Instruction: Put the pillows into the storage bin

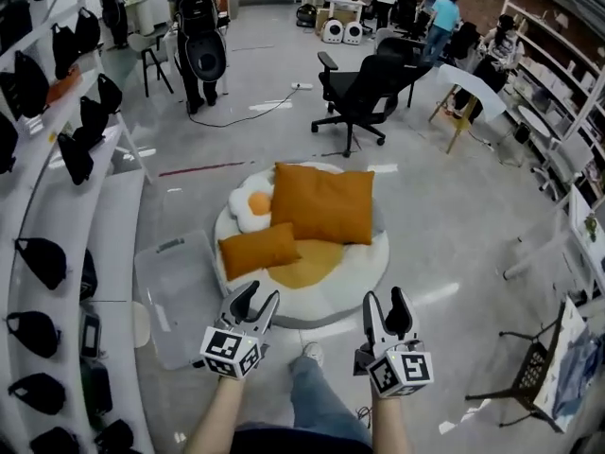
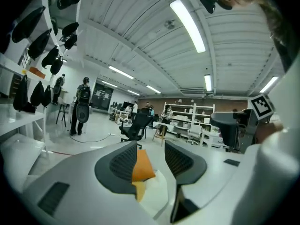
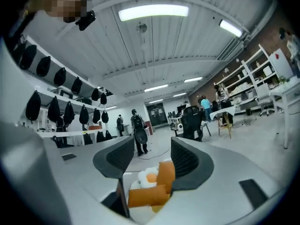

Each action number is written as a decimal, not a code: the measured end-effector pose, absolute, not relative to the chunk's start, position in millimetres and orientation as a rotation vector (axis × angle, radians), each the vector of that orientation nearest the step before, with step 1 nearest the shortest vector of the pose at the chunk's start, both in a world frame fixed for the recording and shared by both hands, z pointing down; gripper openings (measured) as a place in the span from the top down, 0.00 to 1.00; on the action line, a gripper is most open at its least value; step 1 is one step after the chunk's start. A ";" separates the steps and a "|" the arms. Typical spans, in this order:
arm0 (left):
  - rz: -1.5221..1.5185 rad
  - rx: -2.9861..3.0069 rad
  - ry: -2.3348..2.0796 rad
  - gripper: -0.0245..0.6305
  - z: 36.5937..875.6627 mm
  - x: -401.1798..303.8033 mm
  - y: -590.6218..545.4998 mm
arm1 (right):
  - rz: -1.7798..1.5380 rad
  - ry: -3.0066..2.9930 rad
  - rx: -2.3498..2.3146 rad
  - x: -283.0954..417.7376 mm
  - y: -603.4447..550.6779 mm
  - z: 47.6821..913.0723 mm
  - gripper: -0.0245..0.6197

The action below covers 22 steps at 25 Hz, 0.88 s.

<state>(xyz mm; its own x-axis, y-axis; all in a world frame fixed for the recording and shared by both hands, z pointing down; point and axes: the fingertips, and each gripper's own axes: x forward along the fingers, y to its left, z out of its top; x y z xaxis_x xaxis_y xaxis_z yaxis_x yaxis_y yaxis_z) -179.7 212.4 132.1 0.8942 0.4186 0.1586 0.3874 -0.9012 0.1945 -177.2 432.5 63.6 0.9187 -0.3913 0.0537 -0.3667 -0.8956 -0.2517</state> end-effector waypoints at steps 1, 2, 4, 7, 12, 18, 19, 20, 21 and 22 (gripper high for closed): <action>0.306 2.906 0.572 0.69 131.4 -158.6 209.5 | -0.181 0.604 -2.828 -149.7 431.0 65.2 0.61; 0.317 2.908 0.527 0.69 131.4 -139.7 205.9 | -0.204 0.639 -2.817 -124.9 428.7 67.3 0.61; 0.346 2.916 0.451 0.68 133.6 -107.3 199.2 | -0.237 0.716 -2.794 -81.3 422.7 72.2 0.61; 0.386 2.926 0.345 0.68 137.6 -77.1 190.6 | -0.290 0.813 -2.756 -34.3 414.8 81.7 0.61; 0.433 2.987 0.231 0.68 136.2 -59.8 175.8 | -0.332 0.937 -2.695 13.4 394.5 92.5 0.61; 0.425 2.992 0.090 0.68 128.6 -59.7 147.2 | -0.348 1.048 -2.647 49.7 356.2 91.3 0.61; 0.425 2.991 0.070 0.67 127.9 -60.2 141.9 | -0.353 1.060 -2.640 53.7 349.1 90.1 0.61; 0.427 2.987 0.049 0.67 128.0 -60.8 136.5 | -0.362 1.070 -2.633 57.3 342.1 89.1 0.61; 0.430 2.980 0.026 0.67 128.9 -61.6 131.3 | -0.370 1.084 -2.626 60.5 335.4 88.9 0.61; 0.435 2.972 0.005 0.67 130.5 -62.2 126.3 | -0.375 1.102 -2.620 63.6 329.2 90.1 0.61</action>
